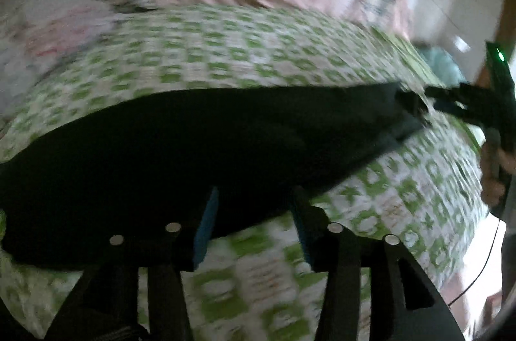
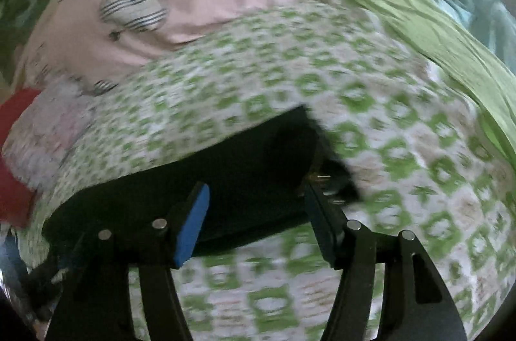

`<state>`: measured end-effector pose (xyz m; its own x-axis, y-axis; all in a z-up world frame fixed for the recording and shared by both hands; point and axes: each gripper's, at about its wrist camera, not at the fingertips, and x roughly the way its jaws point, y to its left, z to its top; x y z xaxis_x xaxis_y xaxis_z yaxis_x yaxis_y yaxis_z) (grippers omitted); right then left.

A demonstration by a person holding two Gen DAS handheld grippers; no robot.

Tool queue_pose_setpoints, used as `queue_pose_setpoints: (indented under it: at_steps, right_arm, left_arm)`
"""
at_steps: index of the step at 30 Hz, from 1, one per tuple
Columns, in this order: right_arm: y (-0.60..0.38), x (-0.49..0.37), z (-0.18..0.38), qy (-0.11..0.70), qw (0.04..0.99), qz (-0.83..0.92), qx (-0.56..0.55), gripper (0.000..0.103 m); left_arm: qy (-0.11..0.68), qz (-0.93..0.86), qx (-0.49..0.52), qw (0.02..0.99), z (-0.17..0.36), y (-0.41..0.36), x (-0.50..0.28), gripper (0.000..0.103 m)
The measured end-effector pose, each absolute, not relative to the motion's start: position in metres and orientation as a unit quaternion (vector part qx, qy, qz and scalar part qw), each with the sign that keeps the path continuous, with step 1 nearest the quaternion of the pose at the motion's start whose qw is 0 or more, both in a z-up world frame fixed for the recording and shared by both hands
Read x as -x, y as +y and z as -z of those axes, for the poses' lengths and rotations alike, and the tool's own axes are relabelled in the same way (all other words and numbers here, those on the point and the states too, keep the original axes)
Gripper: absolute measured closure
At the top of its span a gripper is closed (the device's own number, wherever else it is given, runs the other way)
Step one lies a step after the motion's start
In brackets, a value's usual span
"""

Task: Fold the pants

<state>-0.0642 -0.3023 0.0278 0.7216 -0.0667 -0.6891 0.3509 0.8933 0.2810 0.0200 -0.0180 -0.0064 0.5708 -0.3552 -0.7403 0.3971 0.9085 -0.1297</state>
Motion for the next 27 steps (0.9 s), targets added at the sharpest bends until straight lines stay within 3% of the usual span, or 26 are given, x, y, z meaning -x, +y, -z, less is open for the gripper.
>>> queue_pose_setpoints:
  at_steps: [6,9,27]
  right_arm:
    - [-0.233,0.038,-0.023,0.37,0.919,0.016,-0.137,0.041]
    - [-0.2,0.028,-0.017,0.379,0.919,-0.021,-0.106,0.041]
    - [-0.065,-0.004,0.013,0.397,0.896,-0.166,0.112,0.041]
  left_arm:
    - [0.409,0.152,0.012,0.9,-0.002,0.041,-0.019,0.048]
    - [0.403,0.116,0.027,0.907,-0.004,0.07,-0.016,0.038]
    - [0.426,0.023,0.176,0.887,0.014,0.185,-0.037,0.038]
